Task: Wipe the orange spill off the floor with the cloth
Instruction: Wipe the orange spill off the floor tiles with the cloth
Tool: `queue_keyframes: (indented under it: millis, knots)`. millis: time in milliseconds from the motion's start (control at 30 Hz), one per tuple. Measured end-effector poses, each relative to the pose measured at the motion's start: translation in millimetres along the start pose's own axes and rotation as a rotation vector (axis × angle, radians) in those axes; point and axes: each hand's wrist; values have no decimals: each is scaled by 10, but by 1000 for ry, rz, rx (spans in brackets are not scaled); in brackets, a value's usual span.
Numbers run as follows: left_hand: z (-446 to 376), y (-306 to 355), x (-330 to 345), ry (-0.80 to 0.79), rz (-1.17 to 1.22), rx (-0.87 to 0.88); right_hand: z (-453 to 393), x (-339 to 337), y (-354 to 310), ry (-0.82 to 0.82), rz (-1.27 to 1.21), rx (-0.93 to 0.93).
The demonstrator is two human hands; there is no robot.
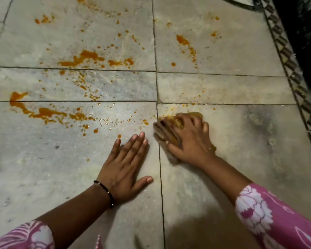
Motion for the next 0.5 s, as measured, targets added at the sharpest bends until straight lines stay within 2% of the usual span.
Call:
queue_keyframes:
  millis: [67,133,267,367,433,500]
  knots:
    - [7,13,3,2,4,14,-2,-35,277,6,19,163]
    - [-4,0,2,14,-1,25,157,-97,468,25,76,213]
    - [-11,6,10,36,1,18,426,-96,83,42,112,47]
    - [-25,12,2,27,-5,8,113,80,-303,38,35,-98]
    - [-26,12,4,24,-16,9,-238,142,-287,25,29,-80]
    - [-19,11,-1,17,-10,6,-473,125,-38,-27,57,66]
Point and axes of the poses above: each hand's wrist, its own z-axis away from the middle knuckle, its own x-axis out of the palm, y = z × x, and after that the axes turned 14 degrees about y, right-handed
